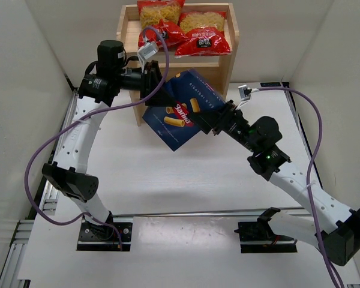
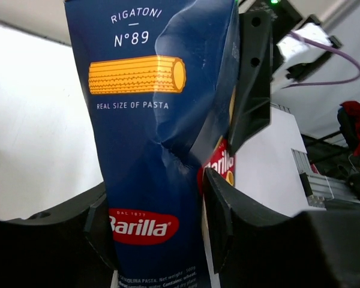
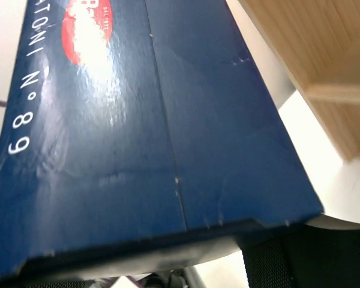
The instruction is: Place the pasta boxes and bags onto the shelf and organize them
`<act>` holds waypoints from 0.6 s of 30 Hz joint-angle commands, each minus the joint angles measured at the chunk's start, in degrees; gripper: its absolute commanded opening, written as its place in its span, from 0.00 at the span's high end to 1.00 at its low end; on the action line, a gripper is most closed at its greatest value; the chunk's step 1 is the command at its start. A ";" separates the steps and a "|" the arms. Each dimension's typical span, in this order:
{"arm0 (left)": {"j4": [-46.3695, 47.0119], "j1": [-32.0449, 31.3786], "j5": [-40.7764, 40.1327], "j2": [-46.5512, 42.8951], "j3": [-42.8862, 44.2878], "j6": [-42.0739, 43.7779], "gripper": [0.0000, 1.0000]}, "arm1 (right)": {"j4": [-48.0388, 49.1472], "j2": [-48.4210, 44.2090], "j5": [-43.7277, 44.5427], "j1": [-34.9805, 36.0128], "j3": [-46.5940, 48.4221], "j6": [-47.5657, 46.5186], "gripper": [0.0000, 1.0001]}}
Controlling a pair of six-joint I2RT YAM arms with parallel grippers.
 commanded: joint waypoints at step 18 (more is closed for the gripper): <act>-4.27 -1.59 -34.28 -4.16 -7.18 2.96 0.17 | 11.17 -0.16 14.57 0.64 -11.30 27.87 1.00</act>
